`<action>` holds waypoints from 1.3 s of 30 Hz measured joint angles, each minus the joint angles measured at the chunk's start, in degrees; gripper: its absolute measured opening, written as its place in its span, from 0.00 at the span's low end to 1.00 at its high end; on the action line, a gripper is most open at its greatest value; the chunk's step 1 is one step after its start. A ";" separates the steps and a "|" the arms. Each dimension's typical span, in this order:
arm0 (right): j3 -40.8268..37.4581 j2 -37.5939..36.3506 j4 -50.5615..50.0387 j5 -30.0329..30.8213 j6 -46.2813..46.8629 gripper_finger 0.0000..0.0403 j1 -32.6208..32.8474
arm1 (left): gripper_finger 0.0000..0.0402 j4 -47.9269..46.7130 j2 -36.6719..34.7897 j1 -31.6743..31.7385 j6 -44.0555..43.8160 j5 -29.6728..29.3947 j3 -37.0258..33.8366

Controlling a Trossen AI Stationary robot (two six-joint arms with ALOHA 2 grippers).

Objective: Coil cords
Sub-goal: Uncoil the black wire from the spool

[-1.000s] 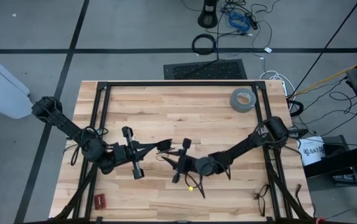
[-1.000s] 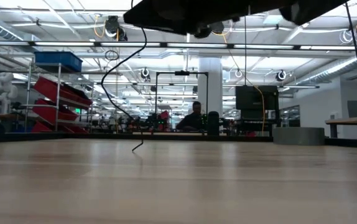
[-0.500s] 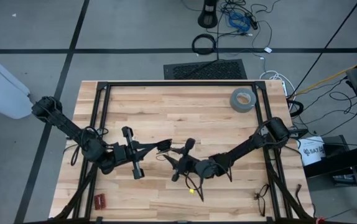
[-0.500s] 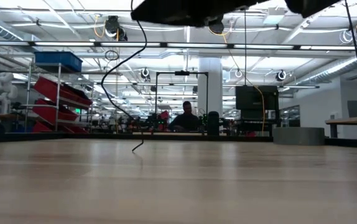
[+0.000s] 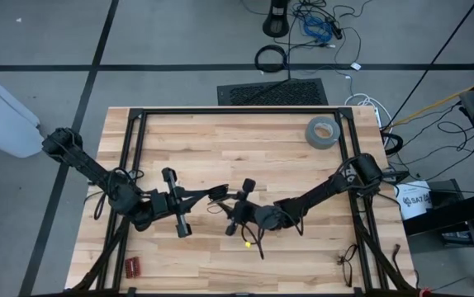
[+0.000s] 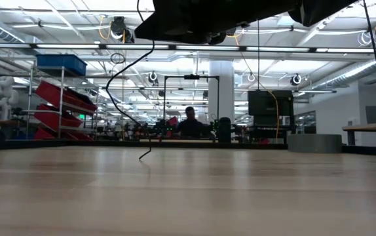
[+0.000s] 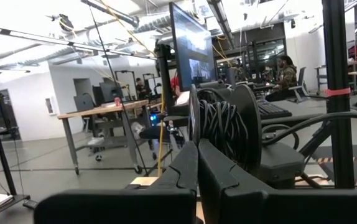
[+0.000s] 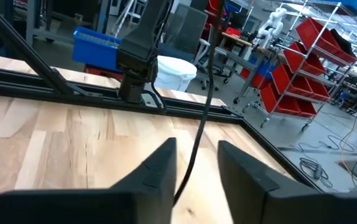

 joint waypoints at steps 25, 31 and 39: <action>12.62 -0.02 -16.19 0.48 -6.66 0.00 5.02 | 0.00 -3.77 -0.02 0.59 1.62 -5.56 0.00; 18.47 -0.02 -25.54 0.64 -6.41 0.00 5.55 | 0.00 -6.83 -0.02 1.90 0.27 -6.65 0.00; 22.39 -0.02 -30.61 0.63 -5.99 0.00 7.24 | 0.00 -11.53 -0.02 3.37 -1.49 -8.74 0.00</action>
